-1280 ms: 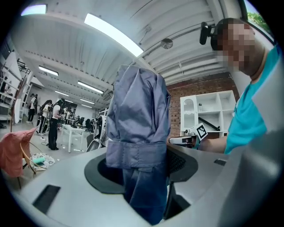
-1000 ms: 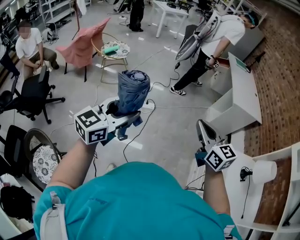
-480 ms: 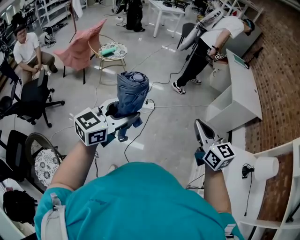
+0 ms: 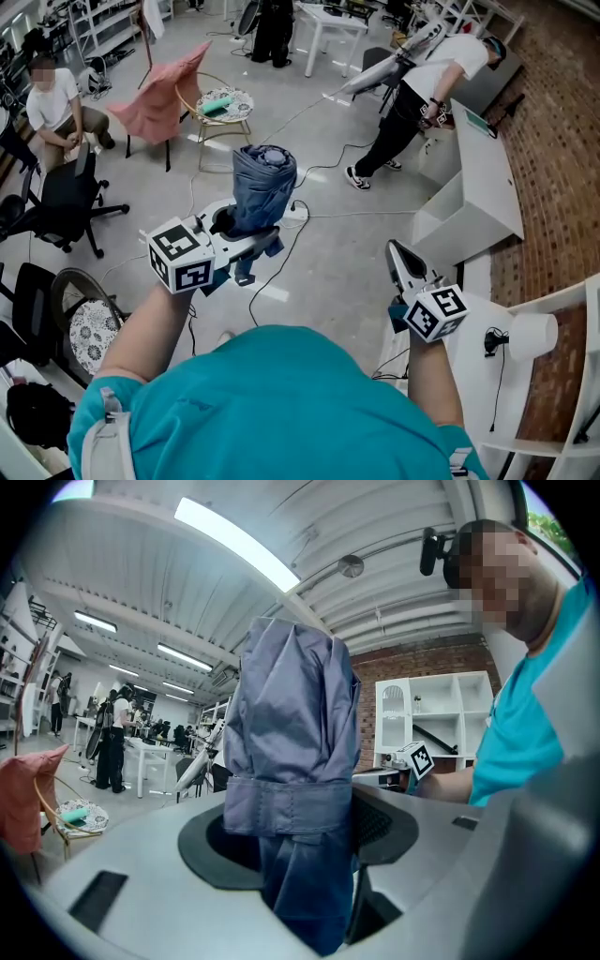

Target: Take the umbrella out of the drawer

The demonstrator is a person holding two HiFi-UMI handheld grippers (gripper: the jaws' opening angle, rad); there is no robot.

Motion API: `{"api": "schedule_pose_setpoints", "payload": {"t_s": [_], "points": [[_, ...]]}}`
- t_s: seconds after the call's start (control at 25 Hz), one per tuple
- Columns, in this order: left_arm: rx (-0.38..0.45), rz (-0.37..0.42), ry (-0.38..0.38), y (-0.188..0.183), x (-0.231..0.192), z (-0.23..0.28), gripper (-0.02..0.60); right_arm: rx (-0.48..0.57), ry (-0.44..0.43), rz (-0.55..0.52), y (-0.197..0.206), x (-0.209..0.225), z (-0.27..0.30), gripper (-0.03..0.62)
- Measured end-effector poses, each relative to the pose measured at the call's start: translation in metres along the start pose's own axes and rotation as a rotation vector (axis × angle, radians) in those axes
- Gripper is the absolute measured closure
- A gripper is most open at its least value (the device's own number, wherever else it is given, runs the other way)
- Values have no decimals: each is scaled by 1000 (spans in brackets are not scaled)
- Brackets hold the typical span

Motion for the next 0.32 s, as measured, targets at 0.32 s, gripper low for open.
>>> {"api": "schedule_pose_setpoints", "payload": {"t_s": [0.32], "points": [[4, -6, 7, 1, 0, 0, 321, -7, -2, -3, 2, -1, 2, 574]]}}
Point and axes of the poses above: the fingertips, and each gripper's own axes: z forward along the fingers, x to its right, y out of its underside, the point moved 8 cm from there along -z, backward along the fingers, and after that the axes turned 15 degrees about z, right-handed, at the moved point
